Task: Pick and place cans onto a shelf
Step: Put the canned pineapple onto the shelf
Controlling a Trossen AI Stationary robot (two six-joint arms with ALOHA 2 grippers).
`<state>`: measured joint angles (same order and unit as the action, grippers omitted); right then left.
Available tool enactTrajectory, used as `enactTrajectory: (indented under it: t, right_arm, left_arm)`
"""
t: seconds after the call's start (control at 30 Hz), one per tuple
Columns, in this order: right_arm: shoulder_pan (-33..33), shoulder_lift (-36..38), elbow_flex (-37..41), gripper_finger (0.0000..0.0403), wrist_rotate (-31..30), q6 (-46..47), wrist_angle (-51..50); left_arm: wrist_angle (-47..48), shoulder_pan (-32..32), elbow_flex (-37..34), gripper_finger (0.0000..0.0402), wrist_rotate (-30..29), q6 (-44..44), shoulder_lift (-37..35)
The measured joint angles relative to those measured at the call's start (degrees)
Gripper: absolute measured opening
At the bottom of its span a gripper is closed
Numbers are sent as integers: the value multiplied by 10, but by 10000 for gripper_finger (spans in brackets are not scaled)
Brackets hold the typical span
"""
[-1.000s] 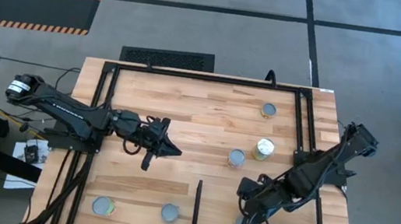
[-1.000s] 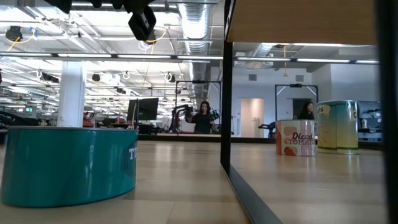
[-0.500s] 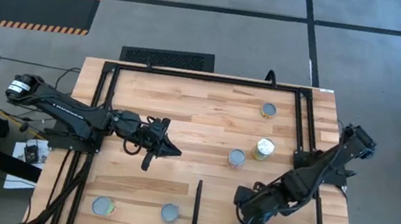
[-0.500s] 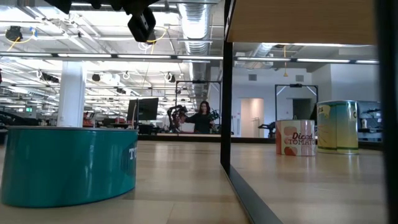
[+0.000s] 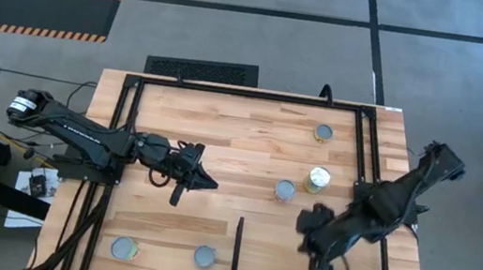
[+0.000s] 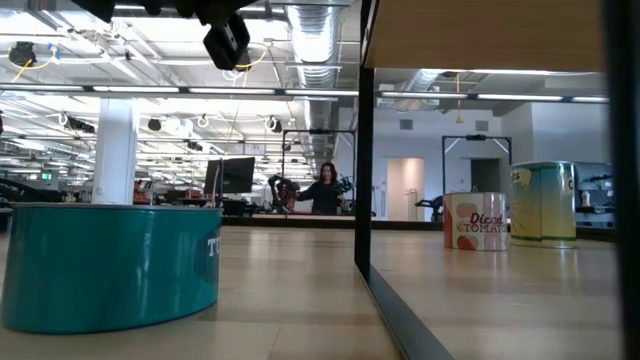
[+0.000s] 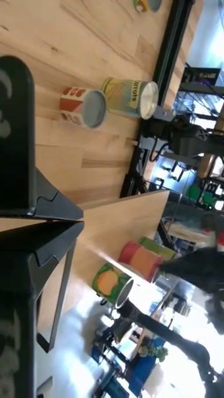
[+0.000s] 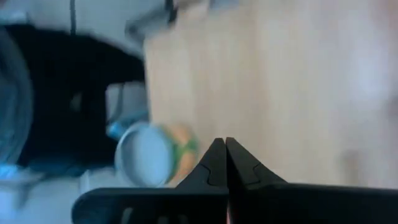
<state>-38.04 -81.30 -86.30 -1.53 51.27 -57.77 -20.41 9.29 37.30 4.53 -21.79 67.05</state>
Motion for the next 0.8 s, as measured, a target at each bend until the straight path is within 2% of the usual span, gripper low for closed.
enactTrajectory:
  t: [0.13, 0.2, 0.33, 0.47, 0.6, 0.8]
  right_arm:
    - [8, 45, 2, 3, -111, -96, -1]
    - [17, 66, 15, 3, -145, -139, 0]
    - [54, 125, 81, 3, -149, -181, 40]
    - [93, 198, 173, 2, -136, -199, 122]
    - [128, 273, 252, 2, -132, -212, 192]
    - [177, 357, 327, 3, -133, -214, 189]
  left_arm:
    - [16, 6, 0, 0, -11, -4, 0]
    - [24, 10, 0, 0, -14, -11, 0]
    - [68, 16, 11, 0, -33, -18, 0]
    - [133, 18, 35, 0, -71, -18, 0]
    - [155, 18, 48, 0, -97, -20, 0]
    - [188, 18, 50, 0, -151, -56, 0]
